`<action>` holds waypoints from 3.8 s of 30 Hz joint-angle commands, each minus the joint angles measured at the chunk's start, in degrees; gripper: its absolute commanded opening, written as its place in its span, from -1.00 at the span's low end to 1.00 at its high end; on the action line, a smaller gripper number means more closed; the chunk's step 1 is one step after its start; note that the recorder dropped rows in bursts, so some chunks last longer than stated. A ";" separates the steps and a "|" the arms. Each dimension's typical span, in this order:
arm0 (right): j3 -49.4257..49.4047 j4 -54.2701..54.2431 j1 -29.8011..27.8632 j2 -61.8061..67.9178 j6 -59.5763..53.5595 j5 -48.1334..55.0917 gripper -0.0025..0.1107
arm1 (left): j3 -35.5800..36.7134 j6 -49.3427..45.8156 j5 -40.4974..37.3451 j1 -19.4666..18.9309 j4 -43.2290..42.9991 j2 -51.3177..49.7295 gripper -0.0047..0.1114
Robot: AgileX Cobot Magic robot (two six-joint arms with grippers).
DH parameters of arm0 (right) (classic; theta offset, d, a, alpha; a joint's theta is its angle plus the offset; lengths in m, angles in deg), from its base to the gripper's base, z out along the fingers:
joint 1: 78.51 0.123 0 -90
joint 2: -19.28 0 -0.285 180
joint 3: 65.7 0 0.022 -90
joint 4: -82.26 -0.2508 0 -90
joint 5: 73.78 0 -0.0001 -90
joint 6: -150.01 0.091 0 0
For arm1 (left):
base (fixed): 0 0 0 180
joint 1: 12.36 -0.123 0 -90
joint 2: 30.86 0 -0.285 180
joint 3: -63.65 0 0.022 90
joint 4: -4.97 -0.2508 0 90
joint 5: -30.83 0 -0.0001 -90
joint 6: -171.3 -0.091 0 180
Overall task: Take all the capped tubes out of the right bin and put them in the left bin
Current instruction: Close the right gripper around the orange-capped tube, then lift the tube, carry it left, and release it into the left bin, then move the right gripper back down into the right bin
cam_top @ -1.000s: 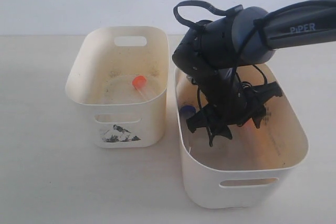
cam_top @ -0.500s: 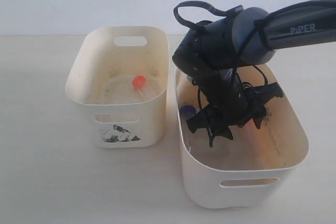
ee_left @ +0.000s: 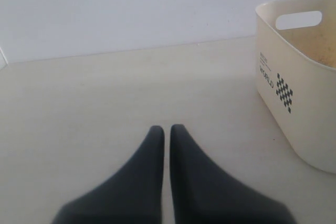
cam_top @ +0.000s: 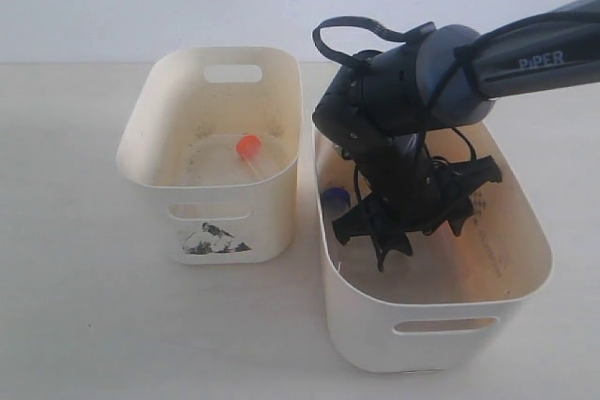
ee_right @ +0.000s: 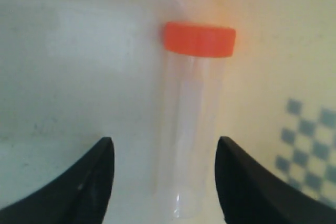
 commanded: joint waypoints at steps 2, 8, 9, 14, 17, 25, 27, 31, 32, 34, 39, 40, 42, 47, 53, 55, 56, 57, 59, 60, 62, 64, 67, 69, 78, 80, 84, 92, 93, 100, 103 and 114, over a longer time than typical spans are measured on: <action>-0.36 0.95 -0.06 1.68 0.06 0.20 0.00 | -0.21 0.66 0.84 -0.06 0.38 0.11 -0.84; -0.36 0.17 -0.06 4.08 -0.65 0.34 0.00 | -0.21 0.66 0.84 -0.06 0.38 0.11 -0.84; -0.36 0.20 -0.06 3.98 -0.55 -0.05 0.00 | -0.21 0.66 0.84 -0.06 0.38 0.11 -0.84; -0.23 1.13 -0.06 3.98 -0.55 -0.46 -0.02 | -0.21 0.66 0.96 -0.06 0.38 0.11 -0.84; -0.23 1.72 -0.06 3.98 -0.32 -0.57 -0.19 | -0.21 0.66 0.96 -0.06 0.38 0.11 -0.84; -0.23 2.37 -0.06 3.98 -0.32 -0.34 -0.96 | -0.21 0.66 0.85 -0.06 0.38 0.11 -0.84; -0.23 2.46 -0.06 3.98 -0.32 -0.34 -0.96 | -0.21 0.66 0.85 -0.06 0.38 0.11 -0.84; -0.23 2.46 -0.06 3.87 -0.32 0.52 -0.96 | -0.21 0.66 0.85 -0.06 0.38 0.11 -0.84; -0.23 2.46 -0.06 3.72 -0.32 0.70 -0.96 | -0.21 0.66 0.85 -0.06 0.38 0.11 -0.84; -0.23 2.46 -0.06 2.84 -0.32 0.47 -0.96 | -0.21 0.66 0.85 -0.06 0.38 0.11 -0.84; -0.23 3.13 -0.06 -1.71 -0.05 -0.23 -0.96 | -0.21 0.66 0.85 -0.06 0.38 0.11 -0.84; -0.23 3.51 -0.06 -2.56 -0.05 -0.37 -0.96 | -0.21 0.66 0.85 -0.06 0.38 0.11 -0.84; -0.23 3.98 -0.06 -4.69 -0.05 -0.59 -0.96 | -0.21 0.66 0.85 -0.06 0.38 0.11 -0.84; -0.23 3.98 -0.06 -9.24 -0.05 -0.92 -0.96 | -0.21 0.66 0.85 -0.06 0.38 0.11 -0.84; -0.23 3.98 -0.06 -14.18 0.06 -1.37 -0.96 | -0.21 0.66 0.85 -0.06 0.38 0.11 -0.84; -0.23 3.87 -0.06 -16.10 0.06 -2.93 -0.96 | -0.21 0.66 0.85 -0.06 0.38 0.11 -0.84; -0.23 3.59 -0.06 -17.10 0.06 -3.85 -0.96 | -0.21 0.66 0.85 -0.06 0.38 0.11 -0.84; -0.23 3.15 -0.06 -18.18 0.06 -4.82 -0.96 | -0.21 0.66 0.85 -0.06 0.38 0.11 -0.84; -0.23 2.26 -0.06 -20.26 0.06 -7.56 -0.96 | -0.21 0.66 0.85 -0.06 0.38 0.11 -0.84; -0.23 1.48 -0.06 -21.43 0.06 -9.49 -0.96 | -0.21 0.66 0.85 -0.06 0.38 0.11 -0.84; -0.23 0.00 -0.06 -23.59 0.06 -14.13 -0.96 | -0.21 0.66 0.85 -0.06 0.38 0.11 -0.84; -0.23 -2.86 -0.06 -25.59 0.06 -21.89 -0.96 | -0.21 0.66 0.85 -0.06 0.38 0.11 -0.84; -0.23 -10.29 -0.06 -26.65 0.06 -36.93 -0.96 | -0.21 0.66 0.85 -0.06 0.38 0.11 -0.84; -0.23 -14.36 -0.06 -26.06 0.06 -46.35 -0.96 | -0.21 0.66 0.85 -0.06 0.38 0.11 -0.84; -0.23 -16.84 0.56 -13.67 0.06 -70.47 -0.96 | -0.21 0.66 0.85 -0.06 0.38 0.11 -0.84; -0.23 -16.84 0.56 -11.95 0.20 -66.91 -0.92 | -0.21 0.66 0.85 -0.06 0.38 0.11 -0.84; -0.23 -16.84 0.80 -11.51 0.99 -64.15 -0.13 | -0.21 0.66 0.85 -0.06 0.38 0.11 -0.84; -0.23 -16.84 0.34 -16.77 1.57 -55.19 0.14 | -0.21 0.66 0.85 -0.06 0.38 0.11 -0.84; -0.23 -16.84 -0.09 -18.46 1.30 -52.25 -0.01 | -0.21 0.66 0.85 -0.06 0.38 0.11 -0.84; -0.23 -22.82 -4.36 -28.19 -16.92 -26.73 -0.81 | -0.21 0.66 0.85 -0.06 0.38 0.11 -0.84; -0.23 -33.53 -7.06 -28.56 -29.63 -16.11 -0.81 | -0.21 0.66 0.85 -0.06 0.38 0.11 -0.84; -0.23 -53.84 -16.99 -27.22 -47.42 -0.54 -0.81 | -0.21 0.66 0.85 -0.06 0.38 0.11 -0.84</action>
